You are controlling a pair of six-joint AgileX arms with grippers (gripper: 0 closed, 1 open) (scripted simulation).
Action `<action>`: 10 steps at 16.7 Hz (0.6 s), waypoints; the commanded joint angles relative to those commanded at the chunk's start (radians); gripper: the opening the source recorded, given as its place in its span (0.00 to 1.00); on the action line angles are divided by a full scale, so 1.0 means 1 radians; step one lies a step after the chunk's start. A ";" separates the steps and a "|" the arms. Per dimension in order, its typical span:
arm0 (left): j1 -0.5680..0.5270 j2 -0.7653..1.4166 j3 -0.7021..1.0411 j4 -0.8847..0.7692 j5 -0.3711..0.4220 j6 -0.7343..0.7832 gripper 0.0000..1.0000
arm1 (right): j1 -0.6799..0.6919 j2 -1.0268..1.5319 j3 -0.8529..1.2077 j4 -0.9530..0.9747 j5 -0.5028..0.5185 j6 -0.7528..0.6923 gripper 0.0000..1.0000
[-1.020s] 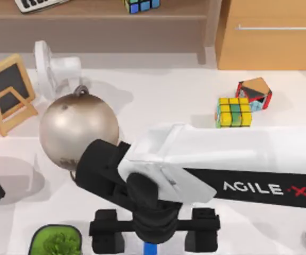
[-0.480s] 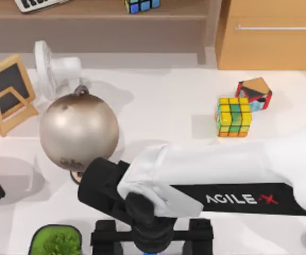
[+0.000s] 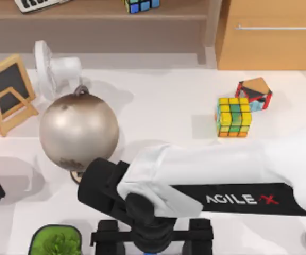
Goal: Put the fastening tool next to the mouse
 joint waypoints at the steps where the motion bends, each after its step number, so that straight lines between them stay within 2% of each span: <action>1: 0.000 0.000 0.000 0.000 0.000 0.000 1.00 | 0.000 0.000 0.000 0.000 0.000 0.000 0.55; 8: 0.000 0.000 0.000 0.000 0.000 0.000 1.00 | 0.000 0.000 0.000 0.000 0.000 0.000 0.02; 10: 0.000 0.000 0.000 0.000 0.000 0.000 1.00 | 0.000 0.000 0.000 0.000 0.000 0.000 0.00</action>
